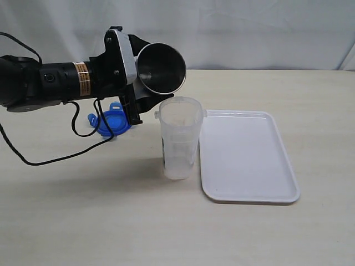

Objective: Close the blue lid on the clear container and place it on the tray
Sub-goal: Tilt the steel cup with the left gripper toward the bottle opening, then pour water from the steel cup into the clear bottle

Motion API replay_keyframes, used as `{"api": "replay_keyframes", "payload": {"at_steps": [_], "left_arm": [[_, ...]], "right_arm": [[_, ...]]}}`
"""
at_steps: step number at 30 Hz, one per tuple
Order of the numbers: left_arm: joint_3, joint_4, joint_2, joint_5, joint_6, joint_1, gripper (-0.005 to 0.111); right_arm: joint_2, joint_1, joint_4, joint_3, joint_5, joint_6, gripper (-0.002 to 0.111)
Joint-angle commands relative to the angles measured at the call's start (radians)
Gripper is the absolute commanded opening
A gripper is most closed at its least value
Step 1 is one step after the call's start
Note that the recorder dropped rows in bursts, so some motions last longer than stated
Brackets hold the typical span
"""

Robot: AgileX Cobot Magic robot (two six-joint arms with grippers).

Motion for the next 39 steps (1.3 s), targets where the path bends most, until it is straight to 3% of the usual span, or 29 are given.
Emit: {"api": "replay_keyframes", "payload": {"at_steps": [1, 39], "left_arm": [[-0.014, -0.028, -0.014, -0.050, 0.025, -0.002, 0.000], [-0.014, -0.037, -0.014, -0.031, 0.159, -0.002, 0.000]], "right_arm": [[-0.005, -0.004, 0.001, 0.003, -0.006, 0.001, 0.004], [-0.005, -0.004, 0.001, 0.003, -0.006, 0.001, 0.004]]}}
